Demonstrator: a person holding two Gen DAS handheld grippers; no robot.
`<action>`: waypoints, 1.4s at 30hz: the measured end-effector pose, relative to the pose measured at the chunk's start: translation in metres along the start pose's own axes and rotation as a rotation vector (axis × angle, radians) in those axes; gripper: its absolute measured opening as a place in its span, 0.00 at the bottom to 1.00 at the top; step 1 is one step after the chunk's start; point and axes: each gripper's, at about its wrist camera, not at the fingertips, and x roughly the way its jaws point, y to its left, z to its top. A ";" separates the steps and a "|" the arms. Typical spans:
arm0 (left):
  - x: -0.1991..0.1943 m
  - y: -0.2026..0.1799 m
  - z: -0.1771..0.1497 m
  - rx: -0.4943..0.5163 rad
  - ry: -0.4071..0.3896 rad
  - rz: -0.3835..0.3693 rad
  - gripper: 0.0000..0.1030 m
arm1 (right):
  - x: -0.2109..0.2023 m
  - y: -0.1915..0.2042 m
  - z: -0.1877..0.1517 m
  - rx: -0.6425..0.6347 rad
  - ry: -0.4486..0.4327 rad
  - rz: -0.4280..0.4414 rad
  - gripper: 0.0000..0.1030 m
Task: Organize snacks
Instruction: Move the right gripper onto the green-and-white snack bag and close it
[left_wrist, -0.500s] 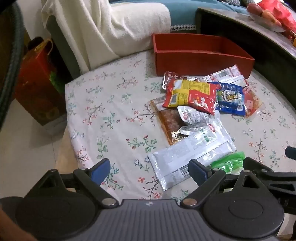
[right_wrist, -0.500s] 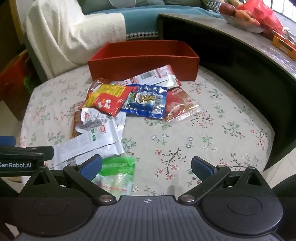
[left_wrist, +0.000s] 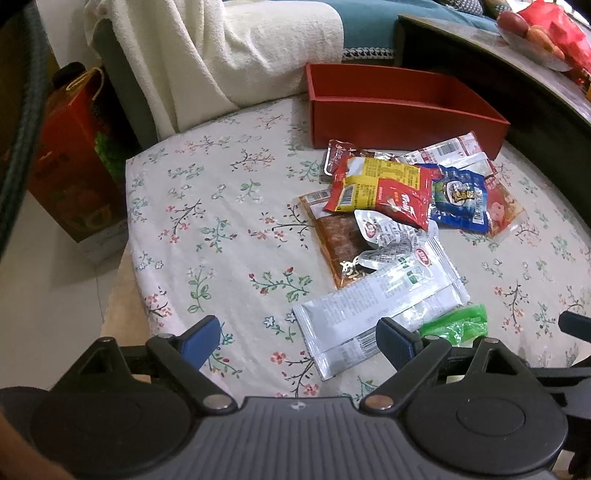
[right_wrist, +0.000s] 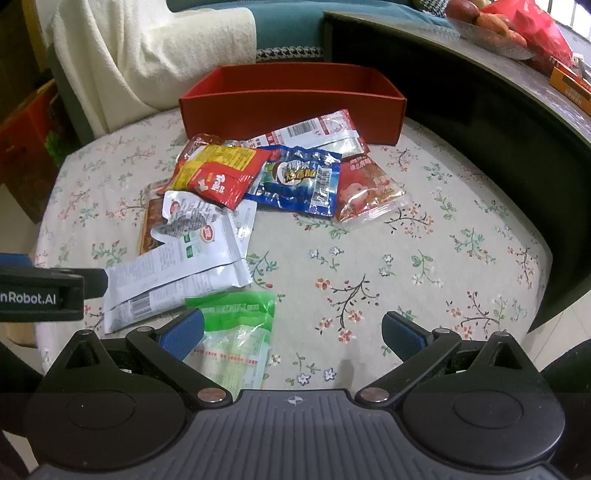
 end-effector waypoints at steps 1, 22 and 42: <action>0.000 0.000 0.000 0.000 -0.002 0.002 0.83 | 0.000 0.001 0.000 -0.002 0.003 0.001 1.00; -0.001 0.004 -0.002 -0.009 0.014 -0.007 0.83 | 0.007 0.017 -0.011 -0.064 0.055 0.007 1.00; 0.003 0.012 0.000 -0.041 -0.016 -0.045 0.83 | 0.035 0.015 -0.020 -0.031 0.192 0.053 1.00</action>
